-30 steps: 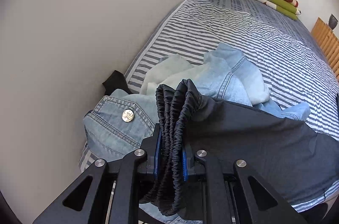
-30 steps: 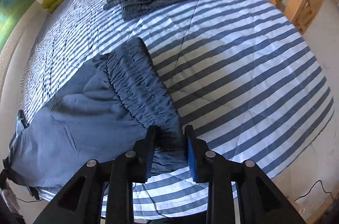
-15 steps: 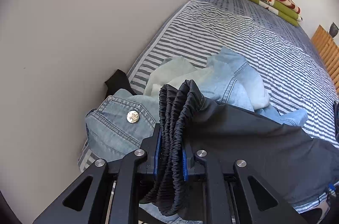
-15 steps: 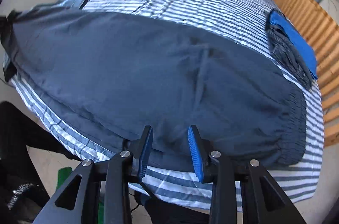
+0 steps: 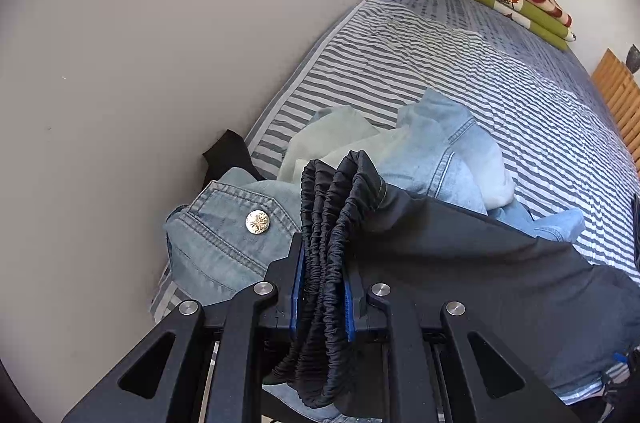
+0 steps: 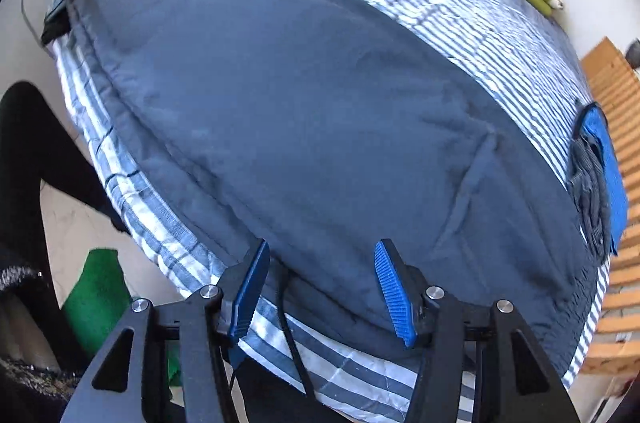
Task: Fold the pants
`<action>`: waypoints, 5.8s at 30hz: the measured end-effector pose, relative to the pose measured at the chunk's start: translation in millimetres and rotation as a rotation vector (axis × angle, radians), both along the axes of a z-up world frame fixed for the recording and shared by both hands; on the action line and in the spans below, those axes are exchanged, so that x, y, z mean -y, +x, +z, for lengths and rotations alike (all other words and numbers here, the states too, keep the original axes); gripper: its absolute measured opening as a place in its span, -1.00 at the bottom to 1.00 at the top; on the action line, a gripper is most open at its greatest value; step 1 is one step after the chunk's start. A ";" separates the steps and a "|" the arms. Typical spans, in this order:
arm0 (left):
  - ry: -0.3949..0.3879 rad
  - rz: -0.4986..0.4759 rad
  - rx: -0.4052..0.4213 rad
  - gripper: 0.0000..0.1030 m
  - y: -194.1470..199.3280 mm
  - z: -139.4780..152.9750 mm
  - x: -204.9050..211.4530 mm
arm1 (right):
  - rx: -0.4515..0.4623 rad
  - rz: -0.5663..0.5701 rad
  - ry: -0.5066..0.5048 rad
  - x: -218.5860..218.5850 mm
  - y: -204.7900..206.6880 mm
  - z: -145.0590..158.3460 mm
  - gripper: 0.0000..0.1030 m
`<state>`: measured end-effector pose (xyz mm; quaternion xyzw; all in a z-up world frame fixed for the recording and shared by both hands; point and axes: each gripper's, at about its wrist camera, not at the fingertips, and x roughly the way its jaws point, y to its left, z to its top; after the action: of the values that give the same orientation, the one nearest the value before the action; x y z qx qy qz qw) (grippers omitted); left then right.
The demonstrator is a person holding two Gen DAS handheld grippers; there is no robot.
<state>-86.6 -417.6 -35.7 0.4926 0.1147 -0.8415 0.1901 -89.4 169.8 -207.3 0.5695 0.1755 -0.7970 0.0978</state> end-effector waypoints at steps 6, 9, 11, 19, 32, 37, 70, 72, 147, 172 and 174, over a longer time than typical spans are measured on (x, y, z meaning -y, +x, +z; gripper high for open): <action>-0.006 0.009 0.010 -0.69 1.3 -1.9 -1.7 | 0.005 0.055 0.059 11.6 -4.1 -11.1 -0.46; -0.009 0.008 0.012 -0.69 1.5 -1.1 -2.5 | 0.007 0.031 0.062 6.1 -6.1 -8.3 -0.93; -0.011 0.004 0.011 -0.69 1.5 0.2 -2.8 | -0.027 0.035 0.064 6.0 2.0 1.4 -0.95; 0.007 0.027 0.026 -0.69 18.6 -13.2 11.0 | 0.081 0.101 0.001 8.1 25.0 -11.1 -0.94; -0.030 -0.043 0.094 -0.68 26.6 -43.9 8.1 | -0.093 -0.091 -0.332 -29.5 -30.3 79.0 -0.34; -0.023 -0.060 0.091 -0.67 20.5 -38.3 9.4 | -0.073 -0.100 -0.214 2.7 -72.3 44.3 -0.34; 0.082 -0.702 0.012 0.16 -71.0 9.6 -247.7 | -0.117 -0.201 -0.351 13.4 -139.3 35.8 -0.28; 0.133 -0.790 0.053 0.16 -95.2 -13.7 -295.9 | -0.128 -0.203 -0.392 19.3 -158.3 32.3 -0.28; 0.598 -0.817 0.379 -0.51 -167.4 -137.7 -403.1 | -0.208 -0.414 -0.486 -58.4 -77.2 -28.6 -0.60; 0.796 -0.650 0.129 -0.42 -196.2 -114.3 -376.7 | -0.224 -0.415 -0.499 -61.0 -75.7 -30.9 -0.59; 0.765 -0.719 0.177 -0.36 -189.7 -119.7 -391.5 | -0.225 -0.416 -0.497 -60.7 -76.3 -30.9 -0.59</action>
<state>-276.3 -26.2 -155.4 0.6041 0.2207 -0.7068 -0.2945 -165.6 230.5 -238.2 0.4605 -0.1343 -0.8761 0.0493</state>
